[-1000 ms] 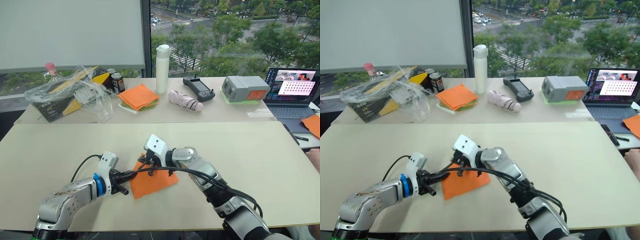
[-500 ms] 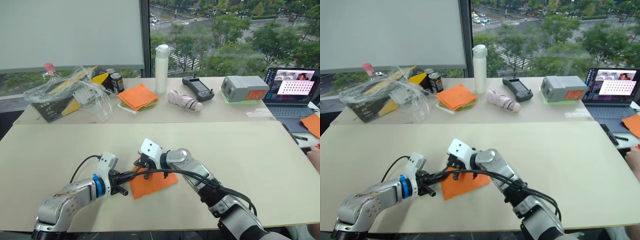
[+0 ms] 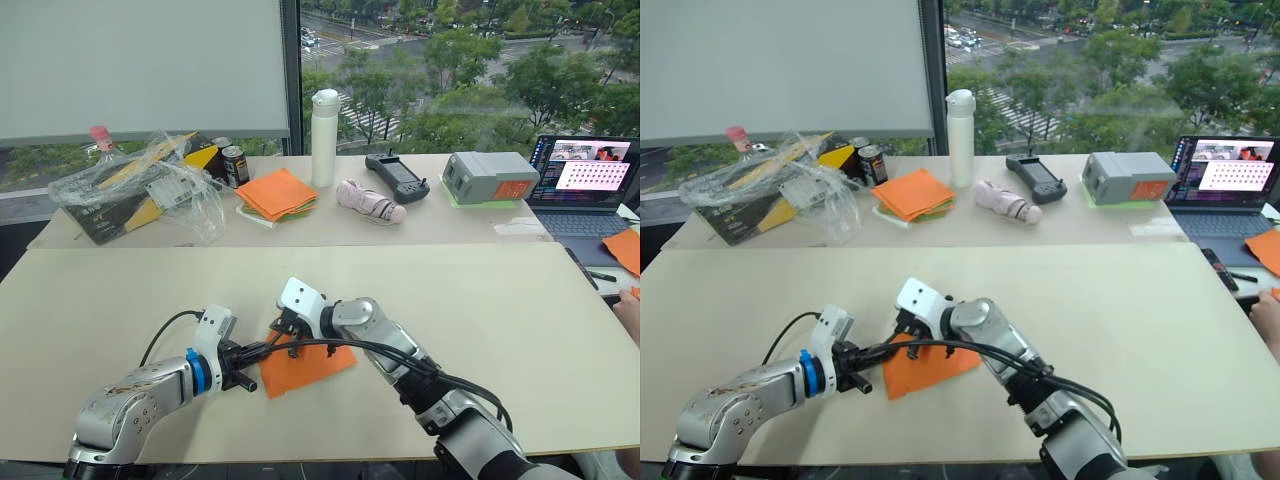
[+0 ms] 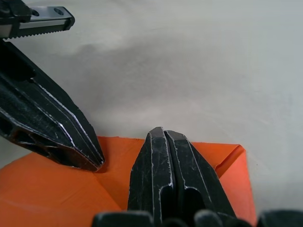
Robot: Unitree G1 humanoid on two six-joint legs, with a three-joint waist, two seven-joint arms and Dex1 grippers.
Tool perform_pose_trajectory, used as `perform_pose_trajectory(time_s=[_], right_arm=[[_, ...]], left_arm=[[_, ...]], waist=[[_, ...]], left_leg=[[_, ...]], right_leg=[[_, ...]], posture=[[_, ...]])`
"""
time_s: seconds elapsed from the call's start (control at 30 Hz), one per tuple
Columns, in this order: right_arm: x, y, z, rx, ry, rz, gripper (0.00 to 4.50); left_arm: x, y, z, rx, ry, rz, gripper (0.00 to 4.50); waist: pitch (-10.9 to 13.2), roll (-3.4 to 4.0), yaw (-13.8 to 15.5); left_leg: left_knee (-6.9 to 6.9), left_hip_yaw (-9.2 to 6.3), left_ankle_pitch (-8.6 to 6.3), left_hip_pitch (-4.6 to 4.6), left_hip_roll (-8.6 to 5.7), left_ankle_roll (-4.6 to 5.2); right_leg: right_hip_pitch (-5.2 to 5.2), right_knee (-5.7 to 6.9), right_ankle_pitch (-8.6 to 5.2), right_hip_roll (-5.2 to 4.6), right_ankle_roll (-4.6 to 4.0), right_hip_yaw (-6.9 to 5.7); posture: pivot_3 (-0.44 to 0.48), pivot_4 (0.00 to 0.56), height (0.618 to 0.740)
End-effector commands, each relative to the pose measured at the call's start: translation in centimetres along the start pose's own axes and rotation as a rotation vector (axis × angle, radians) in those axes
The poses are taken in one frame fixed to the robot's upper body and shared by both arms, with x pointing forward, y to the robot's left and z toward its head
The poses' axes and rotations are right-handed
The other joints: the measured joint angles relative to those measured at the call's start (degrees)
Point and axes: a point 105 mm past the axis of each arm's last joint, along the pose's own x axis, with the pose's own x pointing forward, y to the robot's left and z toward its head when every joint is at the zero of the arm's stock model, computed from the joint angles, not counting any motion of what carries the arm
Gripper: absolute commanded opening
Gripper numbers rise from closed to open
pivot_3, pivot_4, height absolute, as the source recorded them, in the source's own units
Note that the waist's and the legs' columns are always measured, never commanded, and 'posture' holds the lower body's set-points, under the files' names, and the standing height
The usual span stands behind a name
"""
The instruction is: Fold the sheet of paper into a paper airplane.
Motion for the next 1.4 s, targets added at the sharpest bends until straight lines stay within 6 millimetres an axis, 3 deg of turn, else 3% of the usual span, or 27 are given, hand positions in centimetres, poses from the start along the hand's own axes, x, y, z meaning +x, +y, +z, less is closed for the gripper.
perform_pose_trajectory(time_s=[0.03, 0.5, 0.87, 1.4], right_arm=[[-0.1, -1.0, -0.3, -0.003, 0.016, -0.052, 0.00], [-0.9, -2.8, -1.1, 0.037, 0.022, -0.127, 0.00], [-0.6, -3.0, -1.6, 0.046, 0.042, -0.151, 0.00], [-1.0, -0.6, -3.5, 0.021, 0.122, -0.037, 0.00]], left_arm=[[0.2, 0.4, -1.9, -0.046, 0.071, 0.024, 0.02], [0.0, 0.4, -1.8, -0.043, 0.075, 0.022, 0.02], [0.1, 0.4, -1.6, -0.037, 0.077, 0.018, 0.02], [0.4, 0.4, -1.0, -0.039, 0.057, 0.024, 0.02]], waist=[[0.0, 0.00, 0.0], [0.0, 0.00, 0.1], [0.0, 0.00, 0.1], [0.0, 0.00, 0.7]], left_leg=[[0.00, 0.00, 0.00, 0.00, 0.00, 0.00], [0.00, 0.01, 0.00, 0.01, 0.00, 0.00], [0.00, 0.01, 0.00, 0.04, 0.00, 0.00], [0.00, 0.03, 0.00, 0.05, -0.01, 0.00]], right_leg=[[0.00, 0.00, 0.00, 0.00, 0.00, 0.00], [0.01, 0.00, 0.00, 0.00, 0.00, 0.00], [0.04, 0.00, 0.00, 0.00, 0.00, 0.00], [0.06, -0.02, 0.00, -0.01, 0.00, 0.00]], posture=[[0.000, 0.150, 0.740], [0.000, 0.150, 0.740], [0.000, 0.150, 0.740], [0.000, 0.150, 0.740]])
